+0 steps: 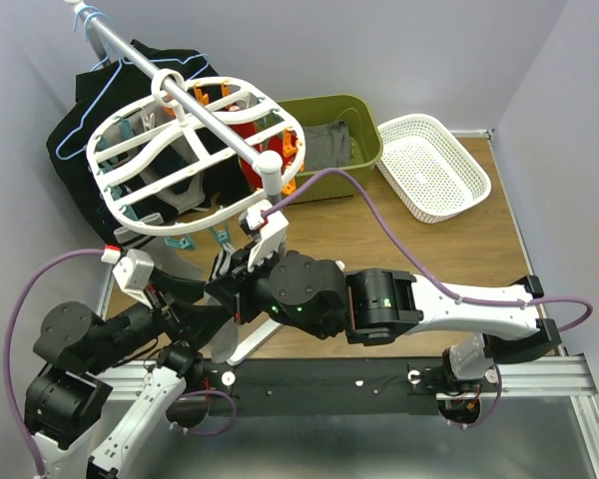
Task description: Remove the socks clipped to the hanger
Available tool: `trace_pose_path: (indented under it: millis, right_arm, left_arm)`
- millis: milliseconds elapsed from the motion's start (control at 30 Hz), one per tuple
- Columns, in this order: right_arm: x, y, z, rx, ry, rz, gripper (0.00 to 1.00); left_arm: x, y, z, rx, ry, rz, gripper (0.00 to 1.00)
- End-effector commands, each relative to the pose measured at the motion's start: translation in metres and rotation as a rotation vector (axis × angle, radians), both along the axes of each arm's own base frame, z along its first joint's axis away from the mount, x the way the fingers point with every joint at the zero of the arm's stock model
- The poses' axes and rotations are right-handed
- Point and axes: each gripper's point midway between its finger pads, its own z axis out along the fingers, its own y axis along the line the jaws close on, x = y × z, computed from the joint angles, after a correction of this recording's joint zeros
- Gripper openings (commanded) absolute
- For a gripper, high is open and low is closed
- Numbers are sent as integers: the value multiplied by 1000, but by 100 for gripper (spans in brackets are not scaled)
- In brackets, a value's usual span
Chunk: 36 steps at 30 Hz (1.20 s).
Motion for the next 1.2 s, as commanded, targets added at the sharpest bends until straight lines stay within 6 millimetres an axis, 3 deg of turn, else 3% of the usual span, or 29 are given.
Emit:
trace_pose_path:
  millis: [0,67,167,200,233,300,367,567,733,900,1167]
  right_arm:
    - [-7,6,24,70,17,27,1]
    - [-9,7,26,77,17,36,1]
    - [-10,8,27,78,13,44,1]
    - [-10,8,24,68,8,45,2]
    - [-8,8,24,64,4,34,3]
    - [-3,6,15,15,-8,8,18]
    - [6,-5,19,-22,-22,-42,38]
    - [24,-21,16,-107,-68,-145,62]
    - [36,-32,24,-135,-120,-208,68]
    - [43,-32,37,-129,-203,-218,77]
    - [54,-32,51,-121,-299,-269,77]
  left_arm:
    - [6,-2,-20,52,65,-7,80]
    - [10,-3,-26,65,80,-1,74]
    - [13,-3,-30,76,93,3,51]
    - [14,-3,-29,77,89,6,32]
    - [14,-3,-28,77,85,6,21]
    - [13,-2,-26,74,79,11,0]
    - [11,-2,-25,70,72,2,0]
    - [-4,-4,-12,41,4,-46,0]
    - [-19,-3,0,29,-63,-86,0]
    - [-27,-5,3,22,-89,-127,0]
    - [-37,-3,10,18,-111,-145,0]
